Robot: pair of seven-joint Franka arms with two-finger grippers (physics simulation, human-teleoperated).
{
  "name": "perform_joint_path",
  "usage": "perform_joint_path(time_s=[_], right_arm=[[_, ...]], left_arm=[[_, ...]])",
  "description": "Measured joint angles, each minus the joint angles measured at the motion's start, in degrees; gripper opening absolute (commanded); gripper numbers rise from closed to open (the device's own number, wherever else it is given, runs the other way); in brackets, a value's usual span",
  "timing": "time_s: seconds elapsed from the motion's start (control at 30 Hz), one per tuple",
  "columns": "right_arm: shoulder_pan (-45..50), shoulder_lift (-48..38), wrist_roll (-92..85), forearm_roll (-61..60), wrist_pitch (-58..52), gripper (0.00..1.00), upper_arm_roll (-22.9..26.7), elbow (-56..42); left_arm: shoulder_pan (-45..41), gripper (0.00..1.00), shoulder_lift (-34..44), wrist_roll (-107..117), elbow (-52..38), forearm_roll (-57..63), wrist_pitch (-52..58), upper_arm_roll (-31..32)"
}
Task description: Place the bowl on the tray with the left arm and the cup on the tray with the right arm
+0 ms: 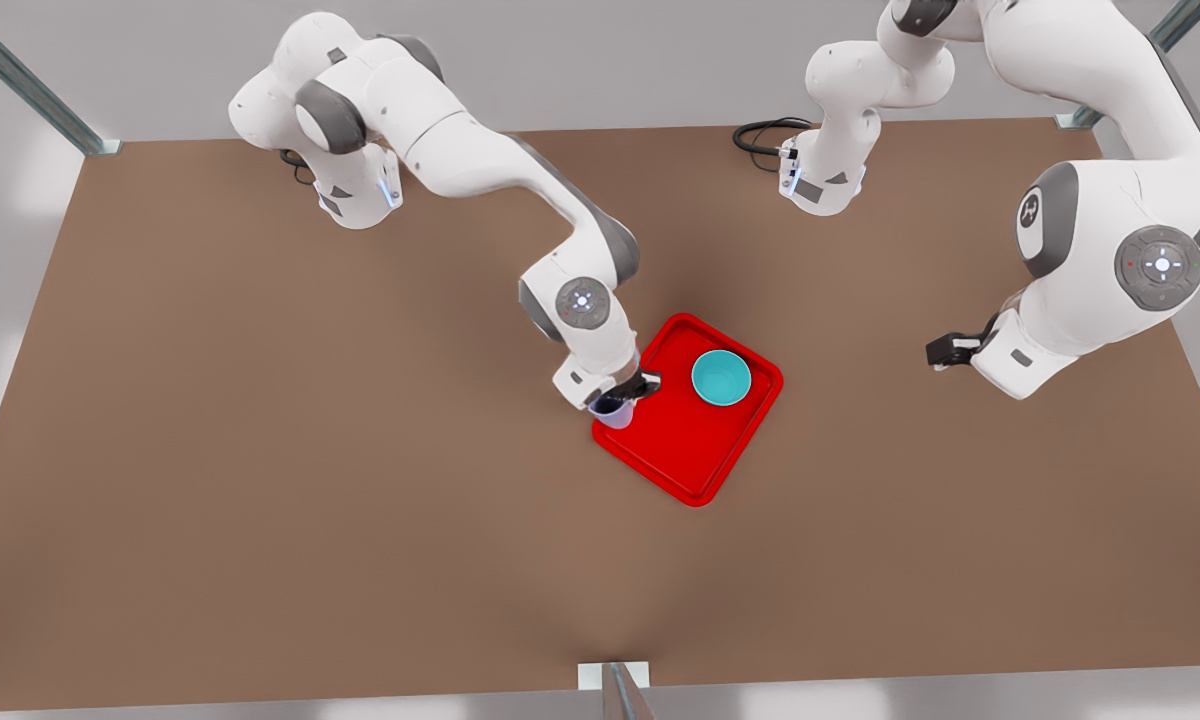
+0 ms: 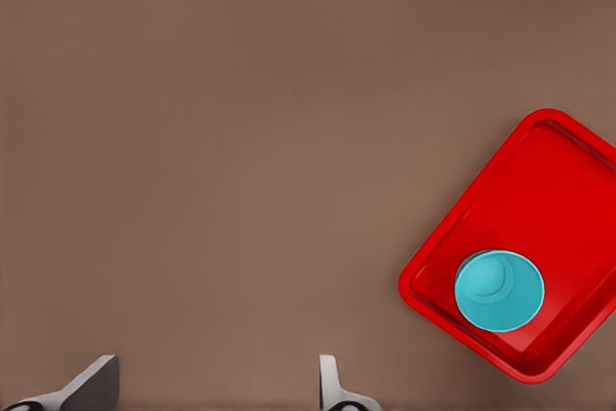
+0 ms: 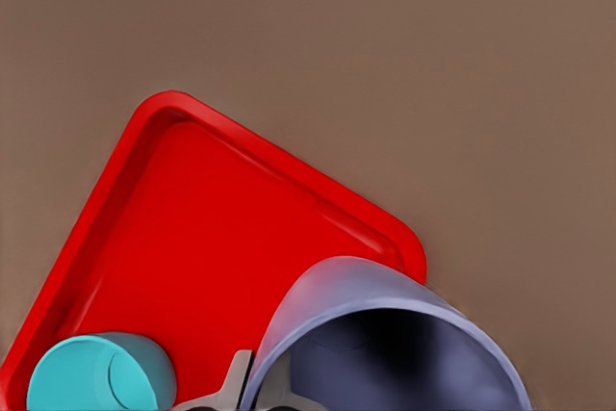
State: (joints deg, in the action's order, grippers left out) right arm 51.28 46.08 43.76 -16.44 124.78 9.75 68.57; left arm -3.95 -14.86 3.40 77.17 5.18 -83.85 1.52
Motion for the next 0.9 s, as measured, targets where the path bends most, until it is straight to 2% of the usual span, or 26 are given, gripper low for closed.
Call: perform_joint_path(time_s=[0.1, 0.27, 0.3, 0.33, 0.4, 0.57, 0.6, 0.67, 0.7, 0.73, 0.9], right_arm=[[1.22, 5.29, 3.65, 0.02, 0.09, 0.21, 0.41, -6.23], [1.36, 7.17, 4.96, 0.02, 1.13, 0.22, 0.61, -6.31], [2.44, 7.36, 5.06, 0.06, 1.04, 0.31, 0.86, -6.25], [2.51, 7.61, 5.38, 0.19, 1.05, 0.45, 0.88, -6.4], [2.41, 7.72, 6.66, 0.19, 1.17, 0.55, 0.82, -6.52], [2.42, 8.68, 6.61, 0.09, 2.41, 0.56, 0.88, -6.69], [2.42, 8.69, 6.67, 0.12, 2.48, 0.59, 0.88, -6.69], [2.42, 8.68, 6.51, 0.13, 2.41, 0.6, 0.88, -6.78], [2.42, 8.6, 6.38, 0.15, 2.4, 0.76, 0.96, -6.78], [2.42, 8.51, 6.42, 0.1, 2.32, 0.81, 1.05, -6.81], [2.13, 3.69, 6.04, 0.01, 2.19, 0.85, 0.8, -4.43]], left_arm=[[0.17, 1.0, 0.0, -0.06, 0.0, 0.0, 0.0, -0.02], [0.17, 1.0, 0.0, -0.06, 0.0, 0.0, 0.0, -0.38], [0.2, 1.0, 0.0, -0.06, 0.0, 0.0, 0.05, -0.38], [0.27, 1.0, 0.0, -0.06, 0.0, -0.01, 0.63, -0.38], [0.26, 1.0, -0.13, -0.06, 0.0, -0.02, 0.7, -0.4], [0.19, 1.0, -0.18, -0.05, 0.0, -0.02, 0.79, -0.45], [0.27, 1.0, -0.14, 0.02, 0.0, -0.02, 0.79, -0.42], [0.17, 1.0, -0.01, 0.08, 0.0, -0.02, 0.79, -0.46], [0.17, 1.0, 0.08, 0.16, 0.0, -0.01, 0.79, -0.46], [0.17, 1.0, 0.17, 0.25, 0.0, -0.01, 0.88, -0.46], [0.16, 1.0, 0.53, 1.26, -0.17, -0.07, 1.27, -0.38]])
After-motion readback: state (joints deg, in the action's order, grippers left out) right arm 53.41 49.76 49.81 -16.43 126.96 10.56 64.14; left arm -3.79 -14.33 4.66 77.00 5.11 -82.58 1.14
